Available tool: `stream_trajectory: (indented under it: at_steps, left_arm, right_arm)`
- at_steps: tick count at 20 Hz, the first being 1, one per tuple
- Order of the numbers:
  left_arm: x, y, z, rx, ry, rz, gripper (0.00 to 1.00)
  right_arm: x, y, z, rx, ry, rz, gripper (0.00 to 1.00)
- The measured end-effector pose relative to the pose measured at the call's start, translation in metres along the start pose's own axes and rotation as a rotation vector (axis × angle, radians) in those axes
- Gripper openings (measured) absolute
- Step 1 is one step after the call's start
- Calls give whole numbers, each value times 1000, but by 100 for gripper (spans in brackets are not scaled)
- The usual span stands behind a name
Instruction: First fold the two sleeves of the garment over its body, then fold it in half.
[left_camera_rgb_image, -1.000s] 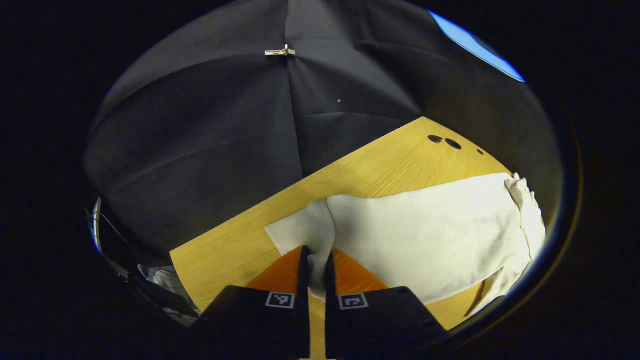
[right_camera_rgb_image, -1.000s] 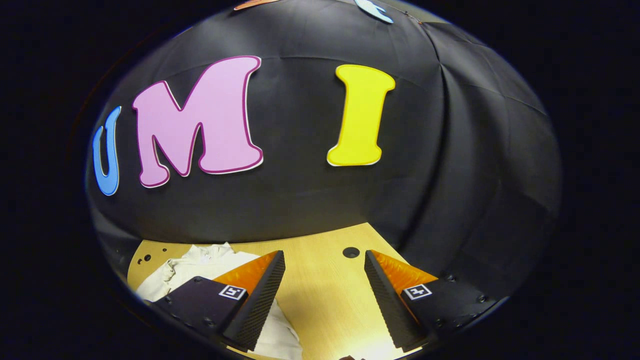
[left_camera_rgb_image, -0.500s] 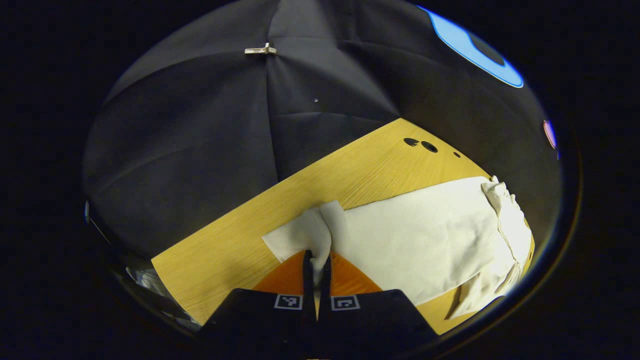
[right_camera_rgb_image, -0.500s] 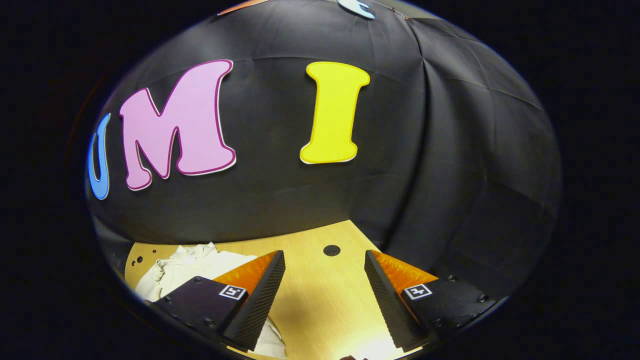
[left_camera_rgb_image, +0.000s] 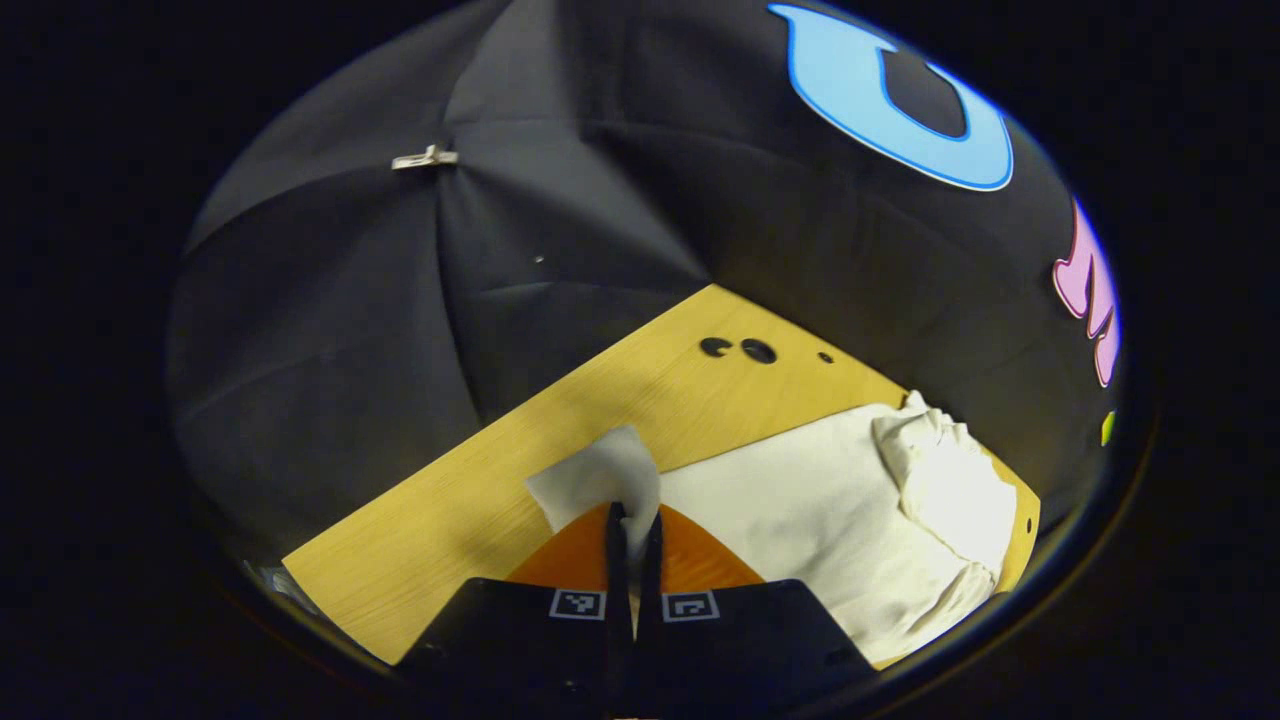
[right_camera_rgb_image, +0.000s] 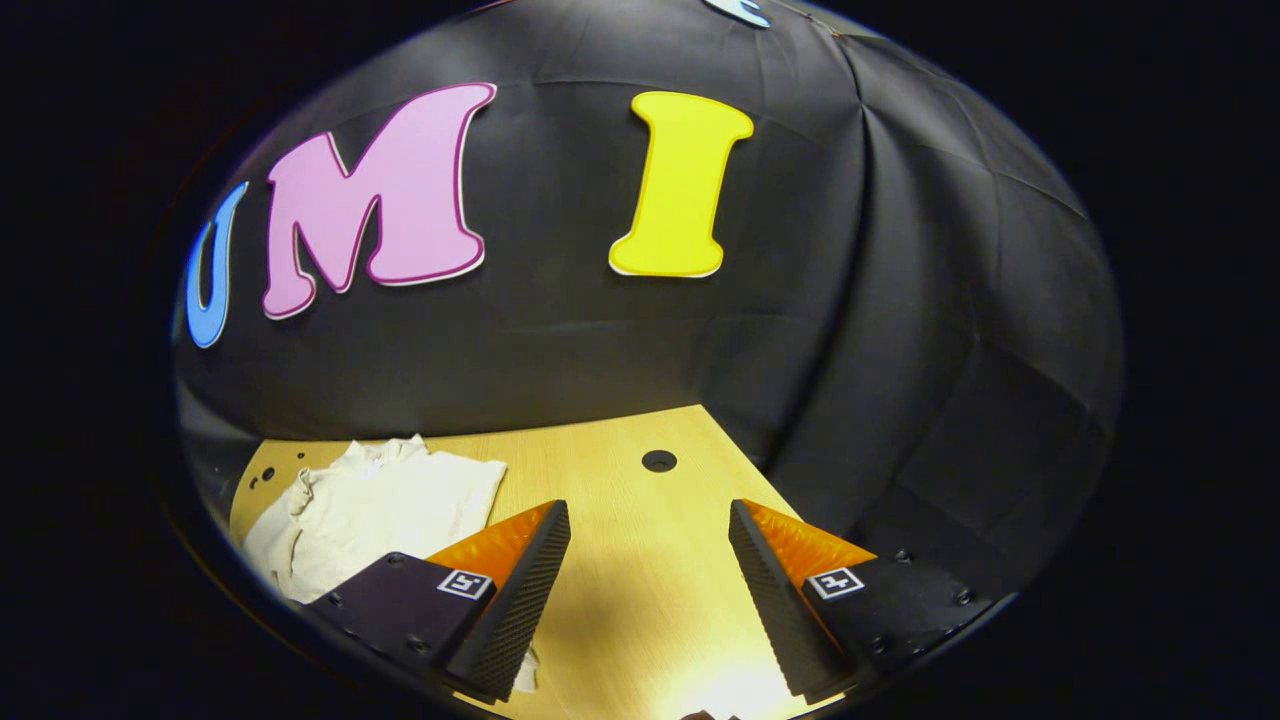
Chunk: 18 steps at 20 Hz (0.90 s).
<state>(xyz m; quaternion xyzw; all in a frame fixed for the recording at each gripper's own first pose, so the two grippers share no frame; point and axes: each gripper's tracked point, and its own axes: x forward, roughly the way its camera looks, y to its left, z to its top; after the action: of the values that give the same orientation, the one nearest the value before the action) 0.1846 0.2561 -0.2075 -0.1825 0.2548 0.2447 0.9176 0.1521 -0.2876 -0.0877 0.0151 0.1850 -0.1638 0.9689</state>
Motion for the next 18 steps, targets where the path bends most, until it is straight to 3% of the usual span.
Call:
stream_trajectory:
  at_steps: [4,8,13,18]
  left_arm:
    - [10,-66,43,82,-45,-65,6]
    - [20,-140,71,165,-78,-119,6]
    - [25,-236,85,286,-119,-200,6]
    - [26,-353,73,390,-146,-339,6]
  right_arm:
    - [-3,19,-15,-85,2,75,98]
    - [1,40,-31,-59,15,149,98]
    - [19,36,-50,-22,47,157,98]
    - [28,23,-64,8,69,135,98]
